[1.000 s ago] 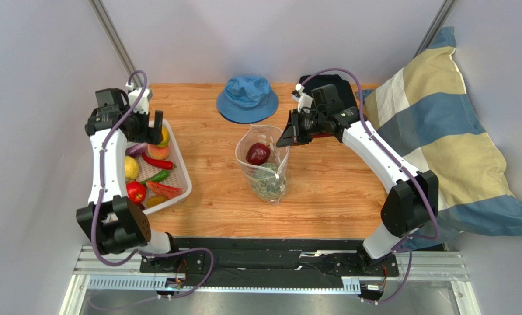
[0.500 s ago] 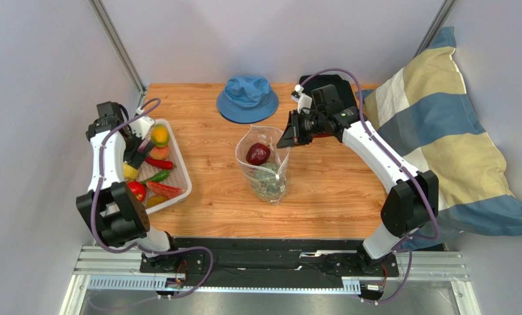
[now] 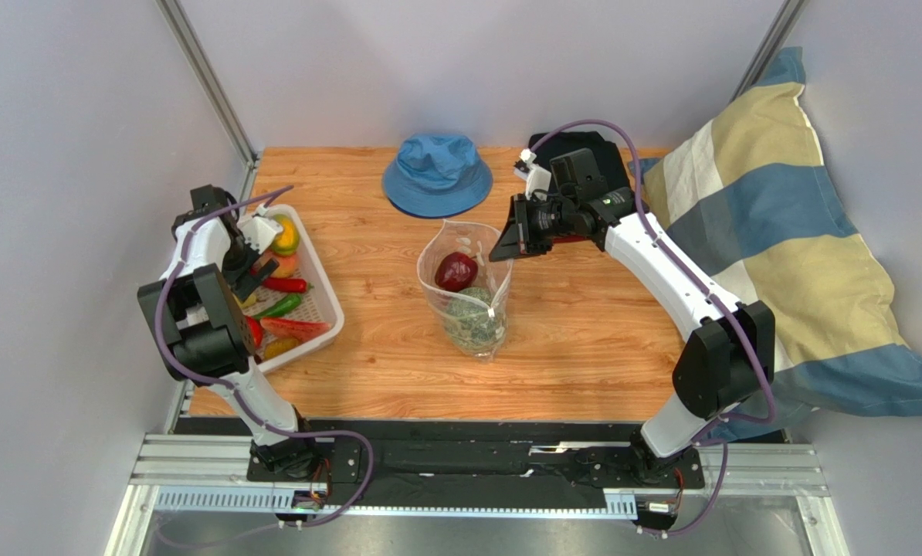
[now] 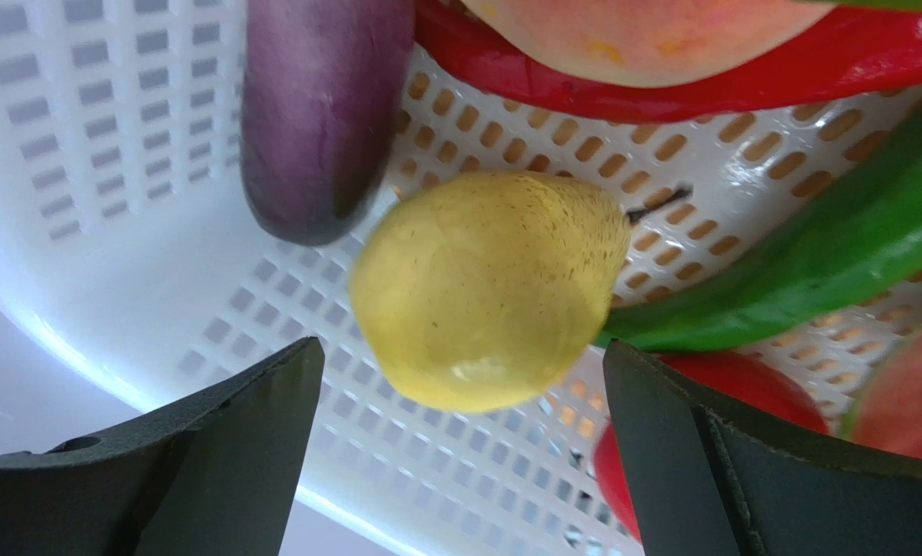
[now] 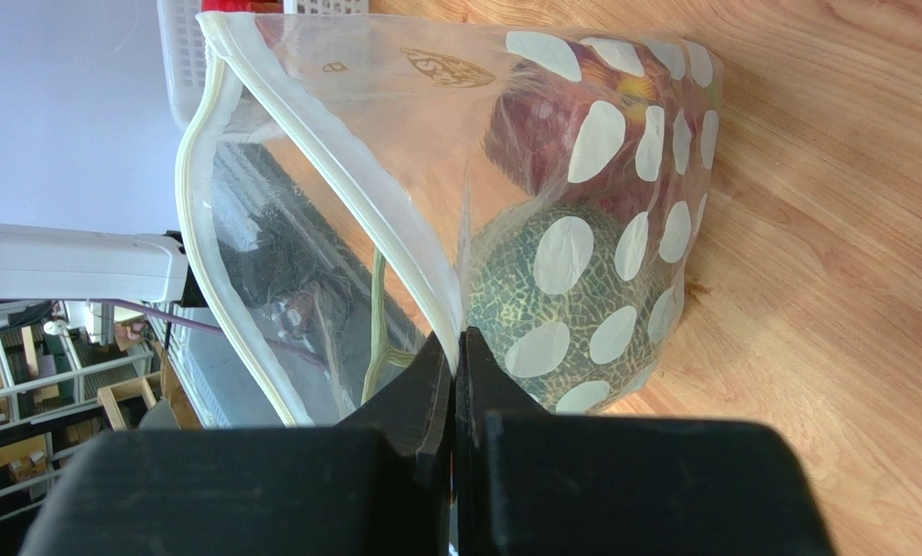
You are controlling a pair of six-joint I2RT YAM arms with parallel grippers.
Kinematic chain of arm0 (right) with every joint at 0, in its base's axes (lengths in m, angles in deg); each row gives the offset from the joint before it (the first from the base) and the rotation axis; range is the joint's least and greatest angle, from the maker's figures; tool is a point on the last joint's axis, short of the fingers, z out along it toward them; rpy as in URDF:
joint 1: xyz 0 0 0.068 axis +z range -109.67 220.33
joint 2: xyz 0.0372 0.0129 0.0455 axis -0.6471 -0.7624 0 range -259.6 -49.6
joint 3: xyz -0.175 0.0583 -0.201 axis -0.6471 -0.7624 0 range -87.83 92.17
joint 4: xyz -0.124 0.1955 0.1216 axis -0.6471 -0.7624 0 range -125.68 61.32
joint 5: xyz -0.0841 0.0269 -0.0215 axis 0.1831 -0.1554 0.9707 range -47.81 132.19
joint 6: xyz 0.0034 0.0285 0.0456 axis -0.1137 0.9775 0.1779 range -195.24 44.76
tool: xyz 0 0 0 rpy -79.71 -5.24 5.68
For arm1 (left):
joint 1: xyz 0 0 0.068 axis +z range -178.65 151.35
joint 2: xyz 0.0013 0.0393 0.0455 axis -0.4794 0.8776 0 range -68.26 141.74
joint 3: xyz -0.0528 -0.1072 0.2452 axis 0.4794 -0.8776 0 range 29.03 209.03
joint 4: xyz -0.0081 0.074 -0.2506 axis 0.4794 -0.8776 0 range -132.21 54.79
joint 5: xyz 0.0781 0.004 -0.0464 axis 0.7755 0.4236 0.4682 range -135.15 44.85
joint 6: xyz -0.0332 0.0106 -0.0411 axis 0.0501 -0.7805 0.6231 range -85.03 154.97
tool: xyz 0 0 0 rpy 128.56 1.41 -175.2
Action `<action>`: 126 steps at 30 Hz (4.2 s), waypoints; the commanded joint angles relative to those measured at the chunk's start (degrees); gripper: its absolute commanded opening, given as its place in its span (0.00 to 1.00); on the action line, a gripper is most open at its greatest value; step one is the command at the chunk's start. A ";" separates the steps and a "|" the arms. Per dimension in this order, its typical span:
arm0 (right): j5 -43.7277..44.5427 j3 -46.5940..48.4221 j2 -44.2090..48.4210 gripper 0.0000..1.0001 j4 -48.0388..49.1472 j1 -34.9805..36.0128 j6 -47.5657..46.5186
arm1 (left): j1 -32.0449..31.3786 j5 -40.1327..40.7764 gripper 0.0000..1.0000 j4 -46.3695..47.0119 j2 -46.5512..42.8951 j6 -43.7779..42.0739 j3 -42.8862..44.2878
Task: Place the food in the zip-top bag and seal the zipper
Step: Pick up the fake fruit from the bin, then place the fake fruit in the zipper food storage bag, then pick up the fake fruit from the bin.
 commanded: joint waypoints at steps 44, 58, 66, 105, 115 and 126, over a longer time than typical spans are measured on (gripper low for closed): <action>0.01 4.54 -1.01 0.00 -2.34 -0.19 -2.65 | -19.53 -29.08 0.68 -26.50 -15.13 10.78 29.87; 0.01 7.45 -1.97 0.00 -3.75 -0.72 -3.53 | -56.22 -41.69 0.75 -6.14 -12.95 38.48 25.89; -0.61 6.92 -1.80 0.00 -4.36 -1.77 -3.80 | -56.49 -34.30 0.99 -9.71 -9.86 36.90 29.10; -1.05 4.28 -1.54 0.00 -5.24 -2.03 -5.11 | -4.10 -39.13 0.78 -17.11 -7.15 -21.71 -4.63; -0.61 5.07 -1.89 0.00 -5.94 -1.95 -5.64 | -5.16 -35.79 0.60 -14.11 -5.64 -26.29 -9.91; -3.68 6.48 -3.11 0.00 -6.12 -2.04 -7.92 | -4.55 -42.28 0.14 -35.36 -20.76 -24.36 7.36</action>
